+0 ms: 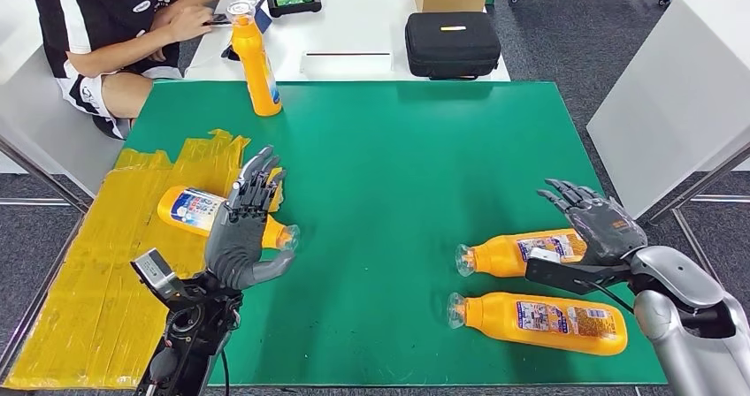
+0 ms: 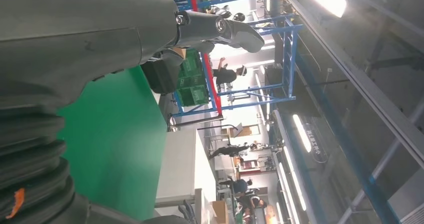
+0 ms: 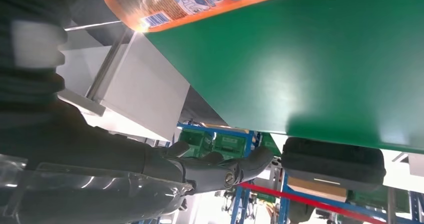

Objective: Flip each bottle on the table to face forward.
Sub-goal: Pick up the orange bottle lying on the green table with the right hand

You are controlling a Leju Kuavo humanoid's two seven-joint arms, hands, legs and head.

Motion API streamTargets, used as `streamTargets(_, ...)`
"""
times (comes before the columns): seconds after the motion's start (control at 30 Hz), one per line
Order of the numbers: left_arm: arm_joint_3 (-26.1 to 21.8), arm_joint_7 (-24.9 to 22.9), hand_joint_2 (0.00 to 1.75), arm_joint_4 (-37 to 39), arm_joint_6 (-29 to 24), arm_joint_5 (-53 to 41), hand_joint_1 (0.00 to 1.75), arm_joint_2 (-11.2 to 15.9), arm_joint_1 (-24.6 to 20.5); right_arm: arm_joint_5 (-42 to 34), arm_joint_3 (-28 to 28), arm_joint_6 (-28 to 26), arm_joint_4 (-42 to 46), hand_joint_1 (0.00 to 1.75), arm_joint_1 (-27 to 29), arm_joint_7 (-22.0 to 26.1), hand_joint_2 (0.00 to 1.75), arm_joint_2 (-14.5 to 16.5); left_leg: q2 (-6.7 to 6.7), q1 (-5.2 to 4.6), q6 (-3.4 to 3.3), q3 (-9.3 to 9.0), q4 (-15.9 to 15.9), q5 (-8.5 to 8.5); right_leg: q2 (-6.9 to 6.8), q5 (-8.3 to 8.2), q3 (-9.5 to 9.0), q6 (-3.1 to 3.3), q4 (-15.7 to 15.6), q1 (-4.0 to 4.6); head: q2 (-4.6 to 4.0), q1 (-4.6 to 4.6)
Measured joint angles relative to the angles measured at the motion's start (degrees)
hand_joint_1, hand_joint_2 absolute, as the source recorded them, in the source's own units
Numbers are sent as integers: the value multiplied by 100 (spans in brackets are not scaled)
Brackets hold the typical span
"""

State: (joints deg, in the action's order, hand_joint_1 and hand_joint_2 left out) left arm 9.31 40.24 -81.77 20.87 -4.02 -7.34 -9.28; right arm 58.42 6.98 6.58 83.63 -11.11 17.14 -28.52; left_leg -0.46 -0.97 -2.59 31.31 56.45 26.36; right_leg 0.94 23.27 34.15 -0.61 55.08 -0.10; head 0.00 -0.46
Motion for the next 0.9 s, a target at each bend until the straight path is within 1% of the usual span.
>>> streamTargets(0.27,0,0,175,17,0,1,0,-9,-5,0,24,7,-79,0,-34,-6,175,-26,0,0,0,1,0,0,0,0,1,0,0,0,0,-1)
streamTargets(0.37,-1,-1,175,38,-2,0,0,-9,-14,-10,42,93,-171,0,-120,-29,175,-21,0,0,0,3,0,0,0,0,1,0,0,0,0,0)
streamTargets(0.6,-3,-86,175,68,-3,-23,0,-42,-44,-138,316,472,-1115,0,-859,-39,175,95,2,0,-4,-1,0,-4,0,-1,-1,0,0,0,0,1)
streamTargets(0.73,-2,-127,175,104,-33,-26,0,-54,-80,-8,486,488,-1698,0,-1141,-156,175,198,-4,1,-5,0,0,-6,-2,-2,0,-1,1,1,0,-1)
streamTargets(0.9,4,-181,175,164,-50,-23,0,-80,-124,60,596,402,-2252,0,-1290,-220,175,286,-3,1,-5,3,0,-5,-2,-2,1,-1,1,1,0,0)
